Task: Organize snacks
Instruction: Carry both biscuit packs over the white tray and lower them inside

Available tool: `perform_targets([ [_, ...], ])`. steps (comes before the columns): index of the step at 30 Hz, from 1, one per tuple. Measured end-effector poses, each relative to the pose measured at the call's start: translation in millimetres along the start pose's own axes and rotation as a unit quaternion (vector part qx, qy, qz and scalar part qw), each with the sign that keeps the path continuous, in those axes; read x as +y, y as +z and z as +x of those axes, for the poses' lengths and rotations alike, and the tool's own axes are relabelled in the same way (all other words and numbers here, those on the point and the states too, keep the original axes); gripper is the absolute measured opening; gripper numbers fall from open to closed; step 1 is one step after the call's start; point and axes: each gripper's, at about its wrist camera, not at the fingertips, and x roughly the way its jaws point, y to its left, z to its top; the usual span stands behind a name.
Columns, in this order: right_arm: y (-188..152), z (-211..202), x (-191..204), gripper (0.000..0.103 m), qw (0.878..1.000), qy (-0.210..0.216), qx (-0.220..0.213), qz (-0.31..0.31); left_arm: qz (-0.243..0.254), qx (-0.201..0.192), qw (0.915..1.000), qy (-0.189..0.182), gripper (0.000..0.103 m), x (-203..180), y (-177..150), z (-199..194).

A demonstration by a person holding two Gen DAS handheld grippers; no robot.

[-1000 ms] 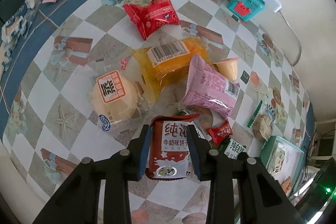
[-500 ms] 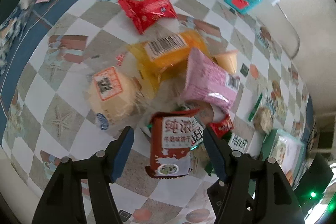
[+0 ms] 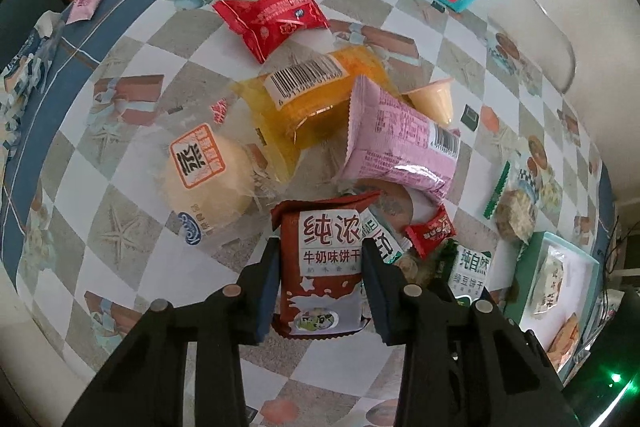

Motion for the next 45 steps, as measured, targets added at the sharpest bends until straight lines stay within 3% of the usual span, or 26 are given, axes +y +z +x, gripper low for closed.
perform_targets([
  [11,-1,-59,-20,0.044,0.998,0.009,-0.048,0.040,0.002,-0.056,0.9980,-0.029,0.041,2,-8,-59],
  [21,-19,-100,-87,0.043,0.989,-0.051,-0.071,0.121,0.043,-0.081,0.9947,-0.046,0.041,-35,-32,-84],
  [29,-43,-128,-165,0.043,0.971,-0.100,-0.089,0.198,0.109,-0.069,0.9895,-0.066,0.041,-89,-67,-84],
  [37,-70,-143,-244,0.043,0.945,-0.146,-0.092,0.278,0.173,-0.063,0.9806,-0.067,0.041,-147,-101,-83],
  [45,-89,-139,-301,0.044,0.927,-0.157,-0.084,0.330,0.240,-0.040,0.9681,-0.059,0.041,-198,-138,-62],
])
